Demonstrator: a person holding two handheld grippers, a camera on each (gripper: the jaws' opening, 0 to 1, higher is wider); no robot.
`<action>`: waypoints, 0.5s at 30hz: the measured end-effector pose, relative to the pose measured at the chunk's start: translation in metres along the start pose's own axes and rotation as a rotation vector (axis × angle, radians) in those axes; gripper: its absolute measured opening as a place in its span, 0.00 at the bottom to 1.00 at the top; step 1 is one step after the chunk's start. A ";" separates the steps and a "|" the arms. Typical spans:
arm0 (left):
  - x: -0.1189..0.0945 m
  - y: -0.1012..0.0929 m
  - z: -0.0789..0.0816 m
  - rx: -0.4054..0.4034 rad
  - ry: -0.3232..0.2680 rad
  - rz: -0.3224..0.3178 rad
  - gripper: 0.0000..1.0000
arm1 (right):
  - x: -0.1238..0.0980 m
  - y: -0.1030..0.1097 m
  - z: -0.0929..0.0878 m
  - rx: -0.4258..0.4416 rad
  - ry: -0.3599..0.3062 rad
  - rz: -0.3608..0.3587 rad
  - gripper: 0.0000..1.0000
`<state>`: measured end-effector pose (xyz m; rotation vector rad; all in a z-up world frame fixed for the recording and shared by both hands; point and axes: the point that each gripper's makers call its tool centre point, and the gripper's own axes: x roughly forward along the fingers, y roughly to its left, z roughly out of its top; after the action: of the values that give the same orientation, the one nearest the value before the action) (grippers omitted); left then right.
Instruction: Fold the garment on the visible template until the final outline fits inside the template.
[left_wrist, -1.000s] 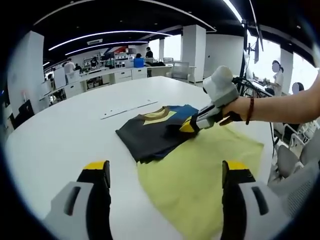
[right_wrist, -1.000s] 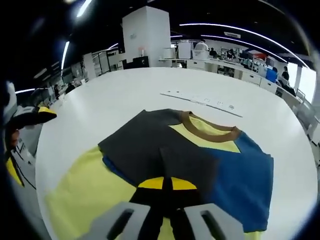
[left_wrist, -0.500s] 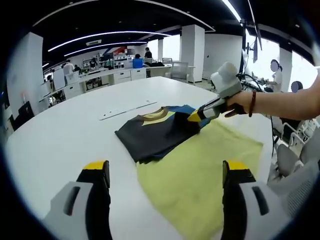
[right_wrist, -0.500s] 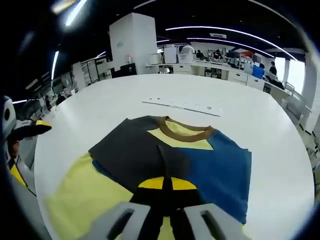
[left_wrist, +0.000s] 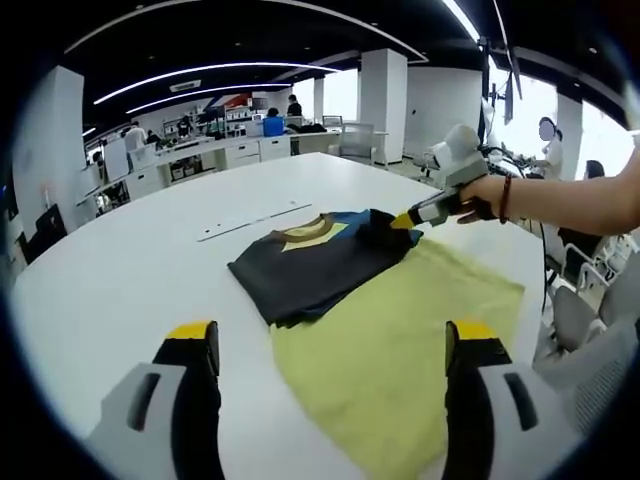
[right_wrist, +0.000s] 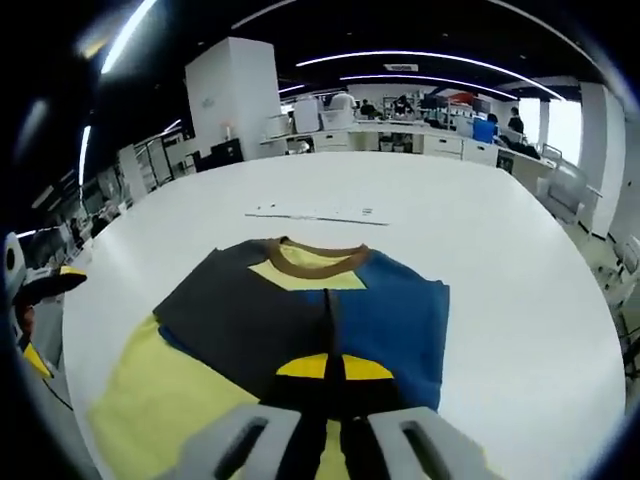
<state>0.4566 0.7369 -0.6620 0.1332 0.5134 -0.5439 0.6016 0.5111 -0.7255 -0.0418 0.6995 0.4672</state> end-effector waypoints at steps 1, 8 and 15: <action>0.000 0.000 0.000 -0.001 0.001 0.000 0.91 | -0.001 -0.003 -0.001 0.013 0.001 -0.007 0.00; 0.000 0.001 0.000 0.002 0.001 0.005 0.90 | -0.005 -0.016 -0.010 0.076 0.007 -0.035 0.00; 0.000 0.001 0.001 0.005 0.002 0.006 0.91 | -0.008 -0.018 -0.018 0.128 0.018 -0.050 0.00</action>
<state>0.4580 0.7377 -0.6613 0.1401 0.5137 -0.5389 0.5932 0.4880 -0.7371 0.0574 0.7429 0.3737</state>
